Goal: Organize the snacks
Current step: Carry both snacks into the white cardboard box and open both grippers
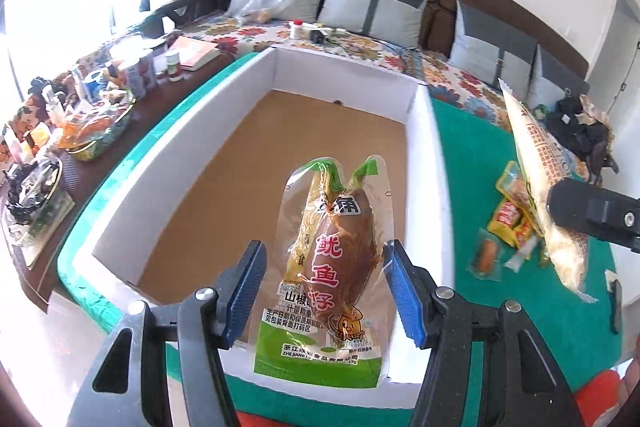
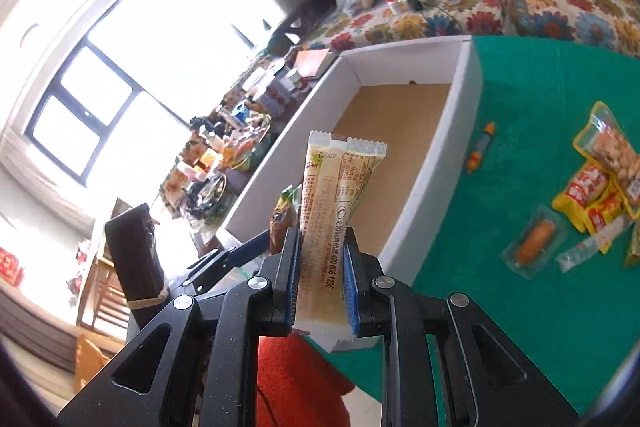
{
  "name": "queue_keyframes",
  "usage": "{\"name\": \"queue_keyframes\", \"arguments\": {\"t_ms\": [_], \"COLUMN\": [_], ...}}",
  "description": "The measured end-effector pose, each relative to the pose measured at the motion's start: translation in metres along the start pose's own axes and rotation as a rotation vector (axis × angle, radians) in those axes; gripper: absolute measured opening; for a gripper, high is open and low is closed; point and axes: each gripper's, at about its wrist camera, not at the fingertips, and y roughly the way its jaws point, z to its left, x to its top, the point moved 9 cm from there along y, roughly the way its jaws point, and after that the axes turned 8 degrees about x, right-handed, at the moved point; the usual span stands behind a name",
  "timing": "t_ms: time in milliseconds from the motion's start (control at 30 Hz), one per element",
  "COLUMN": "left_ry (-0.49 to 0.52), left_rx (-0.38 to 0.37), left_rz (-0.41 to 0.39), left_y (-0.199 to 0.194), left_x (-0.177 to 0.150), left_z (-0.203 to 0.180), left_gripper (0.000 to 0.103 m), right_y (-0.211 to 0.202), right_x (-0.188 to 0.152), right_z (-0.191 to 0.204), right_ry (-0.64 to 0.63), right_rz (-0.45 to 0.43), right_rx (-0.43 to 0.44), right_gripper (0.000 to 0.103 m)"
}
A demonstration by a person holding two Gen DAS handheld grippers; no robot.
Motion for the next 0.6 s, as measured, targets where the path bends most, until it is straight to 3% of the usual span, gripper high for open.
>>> {"name": "queue_keyframes", "arguments": {"t_ms": [33,100,133,200,300,467,600], "left_ry": [0.011,0.013,0.004,-0.017,-0.009,0.065,0.177], "left_rx": [0.034,0.093,0.095,0.069,0.020,-0.162,-0.291], "left_rz": [0.013,0.037,0.039,0.019,-0.006,-0.050,-0.036], "left_y": [0.008,0.018,0.018,0.013,0.002,-0.032,-0.042], "left_x": [-0.001,-0.007,-0.013,-0.022,-0.033,-0.041,-0.064], "left_z": [0.011,0.029,0.036,0.038,0.016,-0.083,-0.181], "left_gripper": [0.061,0.067,0.069,0.085,0.088,0.088,0.101], "right_y": [0.015,0.037,0.036,0.027,-0.010,-0.084,-0.148], "right_x": [0.000,-0.006,-0.013,-0.028,-0.061,-0.124,-0.171], "right_z": [0.006,0.009,0.007,-0.003,-0.045,-0.155,-0.248], "right_ry": [-0.015,-0.046,-0.075,-0.133,-0.172,-0.201,-0.130], "right_rz": [0.024,0.069,0.061,0.043,0.011,-0.042,-0.025], "right_rx": [-0.007,-0.040,-0.078,-0.118,-0.200,-0.485,-0.681], "right_gripper": [0.027,0.064,0.065,0.065,0.068,0.071,0.071]}}
